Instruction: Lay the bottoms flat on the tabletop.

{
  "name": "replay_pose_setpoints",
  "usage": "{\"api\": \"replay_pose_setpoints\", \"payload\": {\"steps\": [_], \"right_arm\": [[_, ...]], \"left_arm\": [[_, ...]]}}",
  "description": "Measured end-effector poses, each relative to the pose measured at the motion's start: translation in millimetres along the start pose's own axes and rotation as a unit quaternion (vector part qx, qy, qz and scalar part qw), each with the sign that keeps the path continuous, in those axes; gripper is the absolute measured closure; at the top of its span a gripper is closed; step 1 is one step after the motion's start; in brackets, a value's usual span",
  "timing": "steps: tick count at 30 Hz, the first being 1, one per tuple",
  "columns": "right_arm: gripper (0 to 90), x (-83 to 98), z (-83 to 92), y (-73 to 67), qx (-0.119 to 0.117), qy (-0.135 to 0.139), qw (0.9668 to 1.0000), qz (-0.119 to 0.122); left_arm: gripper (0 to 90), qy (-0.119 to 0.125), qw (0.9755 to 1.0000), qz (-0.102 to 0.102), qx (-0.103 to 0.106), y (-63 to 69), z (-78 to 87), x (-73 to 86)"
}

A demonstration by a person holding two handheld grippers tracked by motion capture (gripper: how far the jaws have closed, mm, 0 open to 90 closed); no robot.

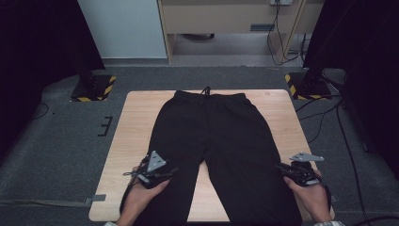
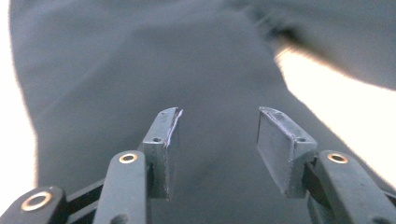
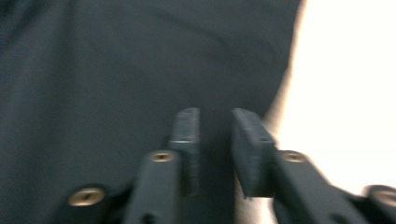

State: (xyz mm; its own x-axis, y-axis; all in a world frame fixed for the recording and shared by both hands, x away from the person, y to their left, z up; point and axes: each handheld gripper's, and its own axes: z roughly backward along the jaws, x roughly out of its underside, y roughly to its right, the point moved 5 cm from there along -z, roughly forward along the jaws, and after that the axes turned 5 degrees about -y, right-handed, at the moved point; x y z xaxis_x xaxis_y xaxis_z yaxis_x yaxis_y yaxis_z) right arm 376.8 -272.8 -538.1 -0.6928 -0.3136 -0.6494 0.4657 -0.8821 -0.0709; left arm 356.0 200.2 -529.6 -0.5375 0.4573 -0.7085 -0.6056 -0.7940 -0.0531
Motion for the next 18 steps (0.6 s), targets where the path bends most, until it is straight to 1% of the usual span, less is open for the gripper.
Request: {"api": "replay_pose_setpoints", "payload": {"steps": [2,3,4,5,6,7,8,9,10,12,13,14,16,18], "right_arm": [[56.5,-14.6,-3.2,-12.4,-0.004,0.007,0.9998,0.017],[53.5,-21.9,-6.4,-19.5,-0.009,0.008,0.9997,0.019],[50.7,-29.3,-10.2,-25.3,-0.011,0.011,0.9995,0.029],[48.9,-36.7,-14.2,-32.2,-0.018,0.014,0.9993,0.032],[48.1,-44.0,-18.6,-38.7,-0.025,0.016,0.9988,0.038],[47.1,-51.2,-23.1,-45.2,-0.031,0.018,0.9984,0.044],[47.2,-57.7,-27.8,-51.4,-0.035,0.017,0.9982,0.046],[47.4,-63.8,-32.9,-57.8,-0.042,0.017,0.9978,0.048],[47.7,-70.0,-38.2,-63.8,-0.047,0.018,0.9974,0.052],[49.3,-82.0,-48.4,-76.1,-0.058,0.023,0.9964,0.056],[50.5,-87.7,-53.6,-82.0,-0.064,0.025,0.9956,0.063],[51.3,-92.8,-59.2,-88.0,-0.065,0.025,0.995,0.072],[53.4,-101.4,-69.6,-97.9,-0.051,0.03,0.9949,0.082],[52.9,-107.3,-79.4,-109.5,-0.06,0.036,0.9941,0.083]], "left_arm": [[45.5,-0.003,0.9996,0.02,-0.02,-16.8,10.0,14.3],[44.2,-0.004,0.9991,0.027,-0.032,-24.1,14.0,20.0],[42.4,-0.009,0.9983,0.031,-0.048,-30.8,16.7,25.7],[40.6,-0.02,0.9973,0.03,-0.065,-36.5,17.3,31.4],[39.4,-0.028,0.9965,0.031,-0.072,-40.7,16.6,36.3],[40.1,-0.029,0.9965,0.04,-0.067,-43.6,15.3,39.8],[41.1,-0.03,0.9968,0.049,-0.056,-45.2,13.4,41.1],[42.0,-0.029,0.997,0.054,-0.046,-45.8,11.5,40.8],[44.6,-0.027,0.9974,0.053,-0.041,-46.0,9.3,39.7],[53.0,-0.031,0.9976,0.047,-0.039,-46.6,4.9,36.9],[56.0,-0.033,0.9974,0.047,-0.043,-47.9,3.0,35.4],[57.2,-0.031,0.9971,0.049,-0.049,-49.7,1.5,33.7],[57.0,-0.025,0.9969,0.055,-0.051,-53.7,-0.9,32.1],[51.7,-0.019,0.9967,0.061,-0.051,-57.9,-3.8,32.3]]}}
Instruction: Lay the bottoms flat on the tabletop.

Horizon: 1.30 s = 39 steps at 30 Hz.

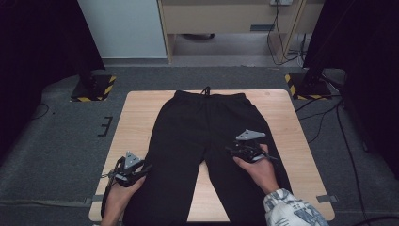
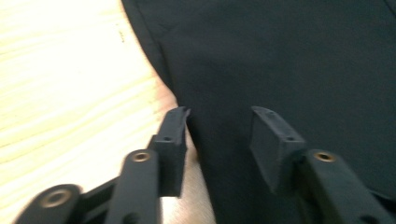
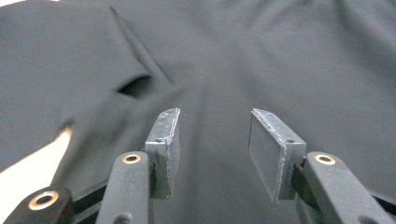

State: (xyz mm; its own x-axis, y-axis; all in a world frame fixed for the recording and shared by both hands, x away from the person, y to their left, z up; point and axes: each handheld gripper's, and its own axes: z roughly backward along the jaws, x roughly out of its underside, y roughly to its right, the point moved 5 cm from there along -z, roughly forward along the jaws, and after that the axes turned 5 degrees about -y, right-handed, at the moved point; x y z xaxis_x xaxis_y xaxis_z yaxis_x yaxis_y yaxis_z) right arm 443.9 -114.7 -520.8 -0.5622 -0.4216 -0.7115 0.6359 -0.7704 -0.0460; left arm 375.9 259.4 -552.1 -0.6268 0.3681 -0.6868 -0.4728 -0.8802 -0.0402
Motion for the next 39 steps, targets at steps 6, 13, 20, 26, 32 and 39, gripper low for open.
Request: {"api": "replay_pose_setpoints", "payload": {"steps": [6,13,20,26,32,39], "right_arm": [[40.7,-20.3,-30.8,-23.1,-0.04,0.004,0.9992,0.0],[42.1,-42.5,-61.3,-56.8,-0.077,-0.006,0.9967,0.027],[57.8,-49.3,-86.1,-75.3,-0.048,-0.029,0.997,0.054],[85.9,-50.0,-87.1,-79.6,-0.064,-0.027,0.9957,0.062],[88.6,-52.2,-79.0,-85.7,-0.081,-0.015,0.9944,0.066],[88.5,-49.1,-59.6,-97.0,-0.094,-0.003,0.991,0.096]], "left_arm": [[43.7,0.001,0.9999,0.016,0.003,-6.8,-7.5,-0.4],[44.1,0.009,0.9996,0.02,0.016,-8.9,-7.3,-2.9],[63.3,-0.004,0.9994,0.018,0.031,-5.8,-10.0,0.5],[81.2,-0.01,0.9985,0.013,0.053,-2.1,-7.3,-0.5],[88.5,-0.017,0.9978,-0.001,0.064,4.7,0.1,0.1],[88.6,-0.017,0.9966,-0.022,0.078,20.4,18.6,7.4]]}}
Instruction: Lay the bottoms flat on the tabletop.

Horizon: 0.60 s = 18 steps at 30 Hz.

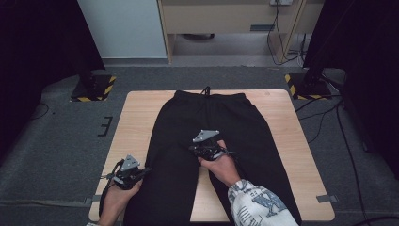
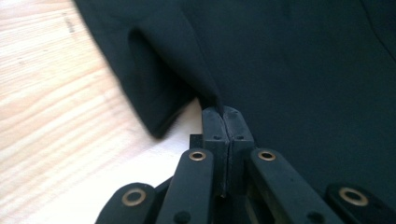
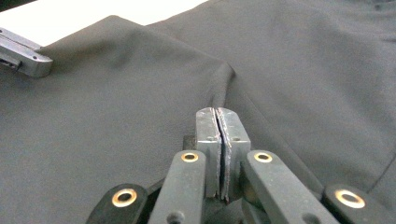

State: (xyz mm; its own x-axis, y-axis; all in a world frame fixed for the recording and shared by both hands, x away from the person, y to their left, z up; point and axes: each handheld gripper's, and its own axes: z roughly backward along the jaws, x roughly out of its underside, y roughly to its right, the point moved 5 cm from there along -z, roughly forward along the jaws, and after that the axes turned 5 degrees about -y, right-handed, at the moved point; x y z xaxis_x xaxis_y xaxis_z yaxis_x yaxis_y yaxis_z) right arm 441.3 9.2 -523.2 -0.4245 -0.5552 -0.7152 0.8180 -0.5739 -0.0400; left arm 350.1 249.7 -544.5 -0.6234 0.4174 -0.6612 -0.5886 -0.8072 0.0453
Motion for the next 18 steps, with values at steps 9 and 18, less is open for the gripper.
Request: {"api": "replay_pose_setpoints", "payload": {"steps": [9,18], "right_arm": [[88.4,25.1,12.9,-18.5,-0.019,-0.004,0.9996,0.021],[88.4,42.6,20.6,-26.1,-0.027,-0.016,0.9987,0.039]], "left_arm": [[88.6,-0.019,0.9997,-0.012,0.004,11.4,15.0,17.7],[88.3,-0.014,0.9993,-0.024,0.027,23.2,21.4,23.6]]}}
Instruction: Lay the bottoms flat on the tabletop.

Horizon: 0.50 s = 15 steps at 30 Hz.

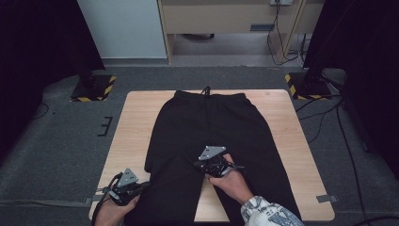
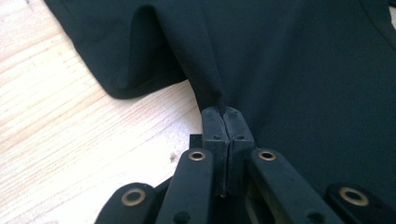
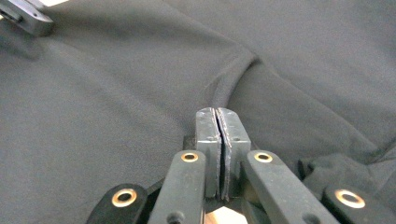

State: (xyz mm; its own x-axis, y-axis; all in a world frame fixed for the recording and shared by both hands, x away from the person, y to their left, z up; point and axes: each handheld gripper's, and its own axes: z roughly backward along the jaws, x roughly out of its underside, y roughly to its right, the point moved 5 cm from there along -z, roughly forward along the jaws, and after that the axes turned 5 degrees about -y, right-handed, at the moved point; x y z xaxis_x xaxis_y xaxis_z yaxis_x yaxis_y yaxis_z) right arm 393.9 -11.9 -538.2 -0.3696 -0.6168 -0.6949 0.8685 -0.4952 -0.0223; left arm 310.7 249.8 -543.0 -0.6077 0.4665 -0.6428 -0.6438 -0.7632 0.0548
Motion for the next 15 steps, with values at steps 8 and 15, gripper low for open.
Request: {"api": "replay_pose_setpoints", "payload": {"steps": [8,15], "right_arm": [[88.5,3.0,0.6,-3.8,0.0,-0.002,1.0,0.001],[88.4,7.9,2.6,-1.6,-0.005,-0.01,0.9999,0.003]], "left_arm": [[76.2,0.046,0.9984,0.024,-0.023,-17.4,10.0,-8.4],[67.6,0.071,0.9943,0.053,-0.058,-64.5,7.5,-39.0]]}}
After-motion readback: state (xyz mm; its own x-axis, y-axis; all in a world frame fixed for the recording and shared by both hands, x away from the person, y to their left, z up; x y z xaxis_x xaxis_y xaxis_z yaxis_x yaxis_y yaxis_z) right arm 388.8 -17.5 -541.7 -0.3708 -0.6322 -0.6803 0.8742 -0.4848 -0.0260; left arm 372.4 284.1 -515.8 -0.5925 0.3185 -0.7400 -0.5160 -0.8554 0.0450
